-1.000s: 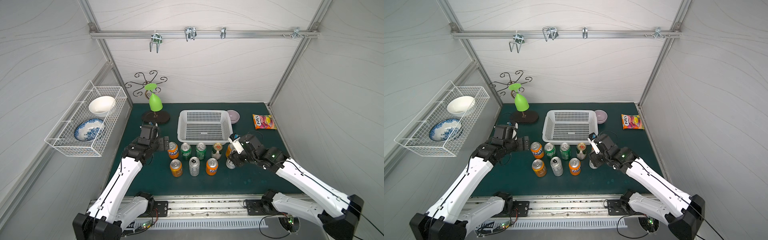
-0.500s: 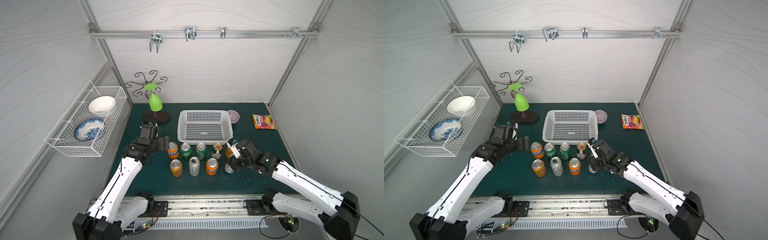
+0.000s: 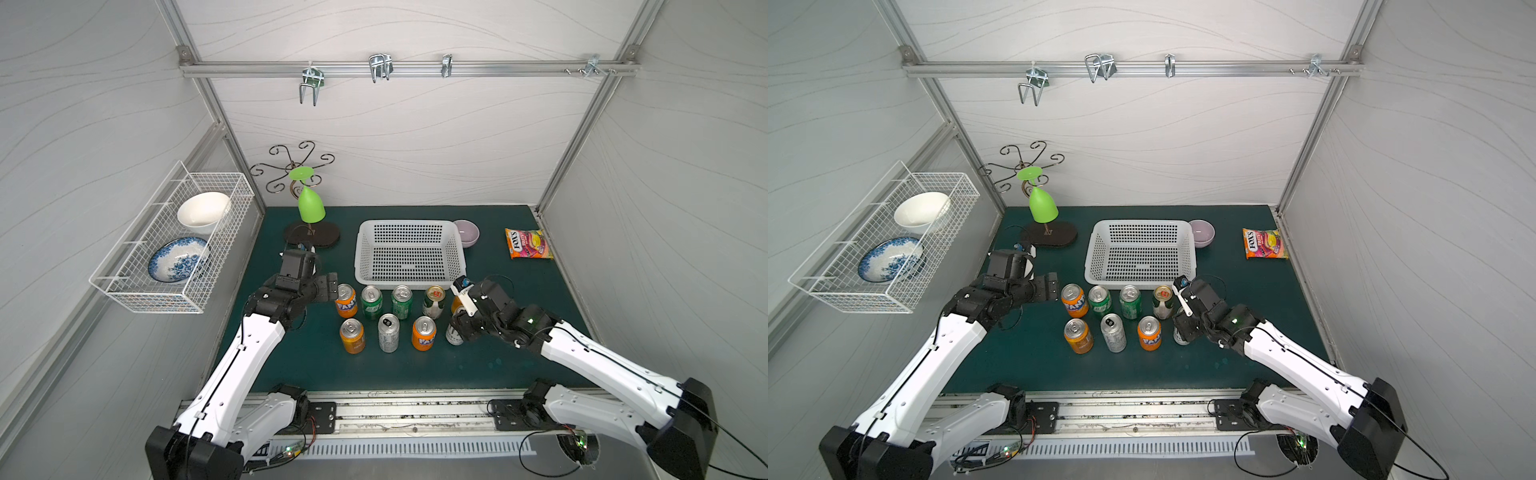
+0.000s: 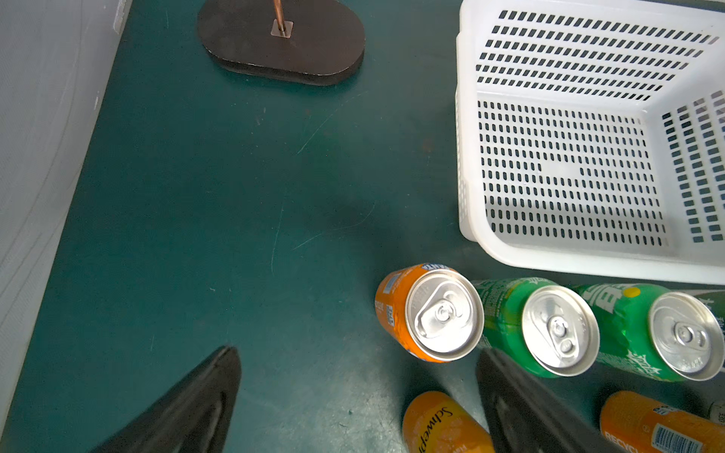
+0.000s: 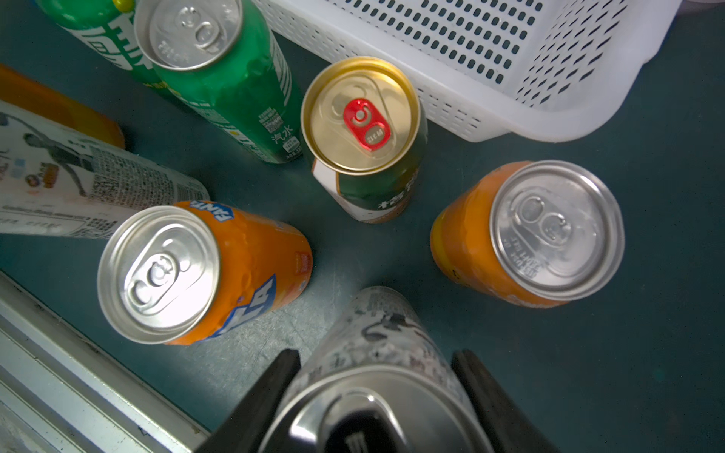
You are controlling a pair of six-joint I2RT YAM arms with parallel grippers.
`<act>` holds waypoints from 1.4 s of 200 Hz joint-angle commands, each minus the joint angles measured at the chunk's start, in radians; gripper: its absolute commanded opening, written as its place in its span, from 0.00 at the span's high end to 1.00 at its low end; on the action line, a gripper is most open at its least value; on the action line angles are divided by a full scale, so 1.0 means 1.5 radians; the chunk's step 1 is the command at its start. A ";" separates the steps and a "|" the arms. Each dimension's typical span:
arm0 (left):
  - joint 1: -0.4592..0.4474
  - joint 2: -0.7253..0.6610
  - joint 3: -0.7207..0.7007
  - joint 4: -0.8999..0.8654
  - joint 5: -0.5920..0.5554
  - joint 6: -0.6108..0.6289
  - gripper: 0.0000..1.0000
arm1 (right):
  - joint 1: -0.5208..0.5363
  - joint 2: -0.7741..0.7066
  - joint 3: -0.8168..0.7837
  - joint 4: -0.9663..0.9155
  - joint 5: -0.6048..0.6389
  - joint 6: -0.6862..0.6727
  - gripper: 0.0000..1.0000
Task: Take out the drinks from the basket
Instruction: Place the drink at the center of the board.
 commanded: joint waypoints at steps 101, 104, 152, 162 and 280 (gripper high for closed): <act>0.005 0.004 0.005 0.032 -0.003 0.008 0.02 | 0.006 0.007 0.001 0.029 0.018 0.011 0.33; 0.005 0.004 0.005 0.031 -0.003 0.008 0.02 | 0.006 0.008 0.002 0.028 0.019 0.011 0.32; 0.005 0.002 0.006 0.032 0.004 0.006 0.02 | 0.006 -0.007 0.032 0.003 0.026 0.005 0.21; 0.005 0.001 0.007 0.032 0.007 0.005 0.02 | 0.005 -0.014 0.051 -0.011 0.028 -0.001 0.18; 0.064 -0.033 0.036 0.033 0.039 0.004 0.02 | -0.248 -0.041 0.235 -0.035 -0.097 -0.093 0.01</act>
